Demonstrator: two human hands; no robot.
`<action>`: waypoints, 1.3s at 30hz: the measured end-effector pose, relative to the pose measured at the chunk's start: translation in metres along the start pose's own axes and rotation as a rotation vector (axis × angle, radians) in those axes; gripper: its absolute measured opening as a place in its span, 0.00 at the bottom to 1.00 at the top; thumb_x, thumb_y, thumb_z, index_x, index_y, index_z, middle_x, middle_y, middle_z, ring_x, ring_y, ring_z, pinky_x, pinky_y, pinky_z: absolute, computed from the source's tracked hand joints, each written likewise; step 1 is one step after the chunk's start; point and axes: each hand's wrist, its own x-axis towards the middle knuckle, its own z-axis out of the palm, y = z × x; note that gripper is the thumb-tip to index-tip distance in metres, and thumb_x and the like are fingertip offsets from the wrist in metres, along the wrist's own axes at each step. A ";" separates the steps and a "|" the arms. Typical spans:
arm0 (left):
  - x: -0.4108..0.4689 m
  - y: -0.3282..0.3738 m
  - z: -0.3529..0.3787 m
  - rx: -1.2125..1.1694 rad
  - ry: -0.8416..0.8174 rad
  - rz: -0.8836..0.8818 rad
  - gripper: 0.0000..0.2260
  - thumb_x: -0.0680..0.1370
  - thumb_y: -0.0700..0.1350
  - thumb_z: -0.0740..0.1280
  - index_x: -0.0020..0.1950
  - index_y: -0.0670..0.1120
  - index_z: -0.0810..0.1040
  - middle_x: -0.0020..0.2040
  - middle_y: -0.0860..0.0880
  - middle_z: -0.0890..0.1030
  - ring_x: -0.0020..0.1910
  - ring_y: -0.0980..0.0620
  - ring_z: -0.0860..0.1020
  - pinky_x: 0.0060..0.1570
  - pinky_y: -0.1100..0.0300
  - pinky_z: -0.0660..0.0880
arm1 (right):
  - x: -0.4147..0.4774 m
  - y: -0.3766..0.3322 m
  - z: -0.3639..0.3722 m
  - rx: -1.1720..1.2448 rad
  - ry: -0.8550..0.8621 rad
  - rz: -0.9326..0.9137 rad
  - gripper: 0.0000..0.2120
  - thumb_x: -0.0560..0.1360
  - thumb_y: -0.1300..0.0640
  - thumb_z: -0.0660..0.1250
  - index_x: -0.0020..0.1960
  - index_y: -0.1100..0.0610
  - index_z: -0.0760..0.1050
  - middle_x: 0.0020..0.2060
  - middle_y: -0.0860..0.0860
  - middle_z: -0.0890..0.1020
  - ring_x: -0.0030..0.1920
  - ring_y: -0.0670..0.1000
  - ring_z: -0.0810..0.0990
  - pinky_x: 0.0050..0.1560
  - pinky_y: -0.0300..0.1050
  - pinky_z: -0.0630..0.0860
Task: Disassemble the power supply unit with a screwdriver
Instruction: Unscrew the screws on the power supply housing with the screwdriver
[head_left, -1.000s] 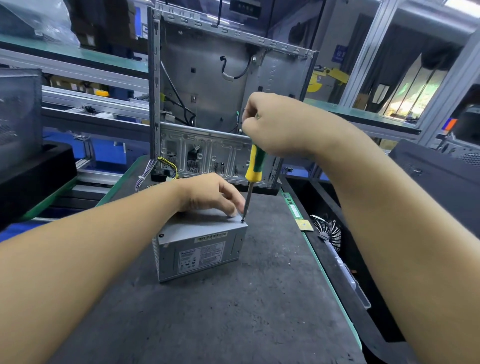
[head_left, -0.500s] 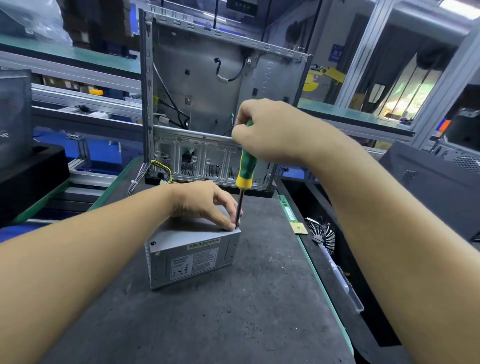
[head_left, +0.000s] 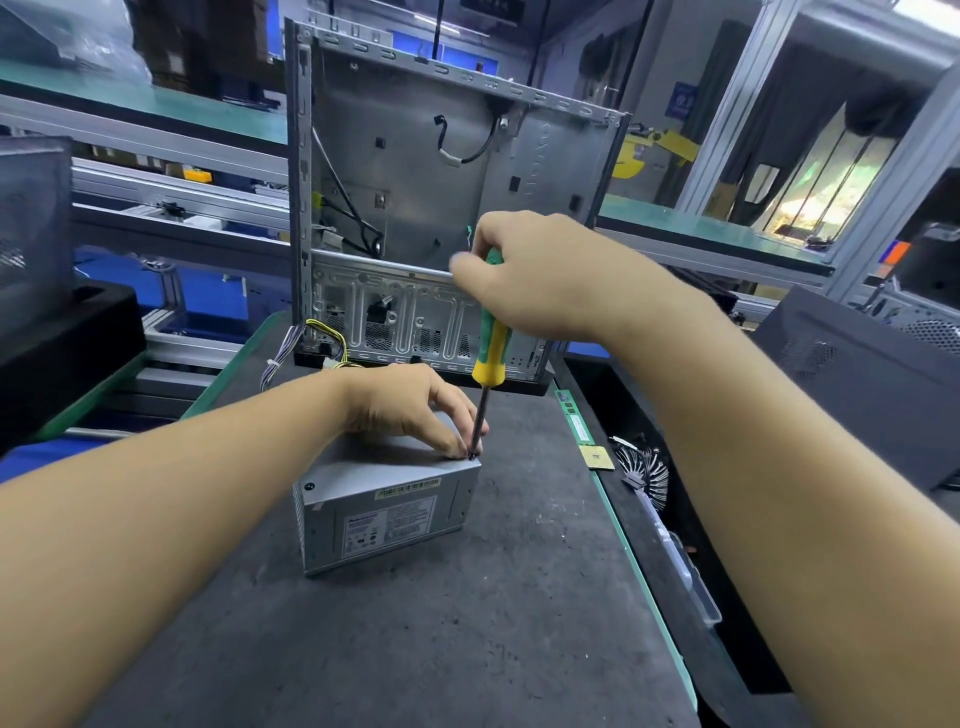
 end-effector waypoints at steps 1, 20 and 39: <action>0.000 0.000 0.000 0.004 -0.007 -0.007 0.07 0.71 0.39 0.77 0.45 0.51 0.88 0.57 0.59 0.84 0.60 0.61 0.79 0.68 0.60 0.67 | 0.001 0.000 0.001 -0.034 0.028 0.005 0.15 0.81 0.40 0.55 0.46 0.49 0.71 0.38 0.47 0.73 0.44 0.55 0.75 0.42 0.47 0.70; 0.000 0.000 0.001 0.044 0.008 0.014 0.06 0.72 0.39 0.76 0.46 0.49 0.88 0.57 0.59 0.83 0.58 0.61 0.79 0.69 0.57 0.68 | -0.004 -0.002 -0.015 0.056 -0.073 0.014 0.08 0.78 0.51 0.59 0.54 0.54 0.72 0.49 0.51 0.79 0.42 0.47 0.75 0.37 0.45 0.68; -0.001 0.002 0.001 0.028 -0.021 0.014 0.07 0.69 0.46 0.77 0.45 0.53 0.87 0.56 0.60 0.84 0.60 0.64 0.78 0.69 0.56 0.65 | -0.004 -0.001 -0.007 -0.072 -0.035 0.044 0.15 0.82 0.45 0.54 0.54 0.55 0.70 0.47 0.54 0.77 0.43 0.55 0.76 0.35 0.47 0.64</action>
